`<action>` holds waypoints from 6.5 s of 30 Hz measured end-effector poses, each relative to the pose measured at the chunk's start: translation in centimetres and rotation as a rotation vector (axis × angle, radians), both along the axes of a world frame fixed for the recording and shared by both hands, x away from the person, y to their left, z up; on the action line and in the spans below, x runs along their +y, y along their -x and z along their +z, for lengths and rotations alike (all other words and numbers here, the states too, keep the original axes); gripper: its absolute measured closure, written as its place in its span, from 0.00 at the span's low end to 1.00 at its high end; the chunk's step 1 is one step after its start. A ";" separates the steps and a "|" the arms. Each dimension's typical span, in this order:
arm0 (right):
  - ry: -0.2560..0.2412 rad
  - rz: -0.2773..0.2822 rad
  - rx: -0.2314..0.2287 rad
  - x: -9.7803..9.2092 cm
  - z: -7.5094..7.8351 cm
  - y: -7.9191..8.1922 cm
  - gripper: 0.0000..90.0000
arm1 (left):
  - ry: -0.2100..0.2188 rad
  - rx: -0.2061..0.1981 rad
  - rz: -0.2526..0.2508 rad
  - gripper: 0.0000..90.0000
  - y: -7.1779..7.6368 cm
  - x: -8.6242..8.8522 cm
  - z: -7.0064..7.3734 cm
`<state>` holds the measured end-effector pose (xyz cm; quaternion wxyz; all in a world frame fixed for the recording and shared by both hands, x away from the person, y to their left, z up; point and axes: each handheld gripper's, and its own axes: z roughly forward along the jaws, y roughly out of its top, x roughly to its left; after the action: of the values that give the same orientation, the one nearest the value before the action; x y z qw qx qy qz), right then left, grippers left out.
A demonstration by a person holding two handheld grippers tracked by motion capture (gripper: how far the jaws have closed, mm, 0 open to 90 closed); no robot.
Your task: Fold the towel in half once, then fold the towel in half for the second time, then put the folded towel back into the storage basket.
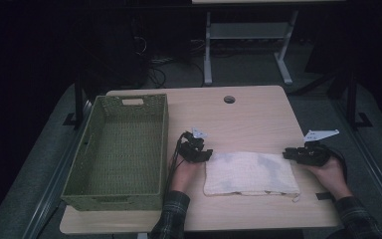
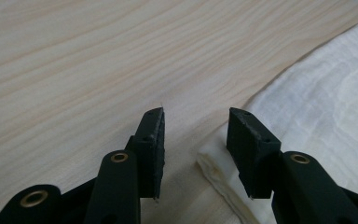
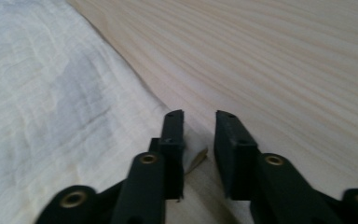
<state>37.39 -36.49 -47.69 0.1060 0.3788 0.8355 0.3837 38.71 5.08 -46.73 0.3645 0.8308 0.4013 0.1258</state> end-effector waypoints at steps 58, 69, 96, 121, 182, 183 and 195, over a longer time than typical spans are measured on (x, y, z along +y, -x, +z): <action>-0.059 0.007 -0.128 -0.8 3.9 0.4 0.98 | 0.103 -0.127 -0.024 0.97 1.1 0.4 3.7; -0.048 0.026 -0.100 -1.2 3.3 2.4 0.98 | 0.101 -0.139 -0.060 0.97 3.8 0.4 3.9; 0.000 0.074 -0.037 -1.3 1.7 6.0 0.97 | 0.045 -0.070 -0.107 0.96 9.5 0.1 1.0; -0.026 0.083 0.014 0.7 2.3 7.3 1.00 | 0.089 -0.030 -0.159 0.39 5.7 -0.7 3.8; -0.036 0.064 -0.042 4.5 1.6 -2.0 0.63 | -0.011 -0.079 -0.170 0.67 5.1 -1.1 3.1; -0.030 0.056 -0.047 4.4 1.7 -1.9 0.59 | -0.019 -0.077 -0.165 0.71 4.9 -1.1 3.0; -0.035 0.049 -0.054 4.3 1.9 -1.1 0.46 | -0.130 -0.013 -0.111 0.99 3.4 -1.2 1.1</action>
<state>38.49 -32.22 -45.76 0.1124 0.3495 0.8344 0.4110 35.26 3.93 -45.64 0.3188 0.8729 0.3433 0.1363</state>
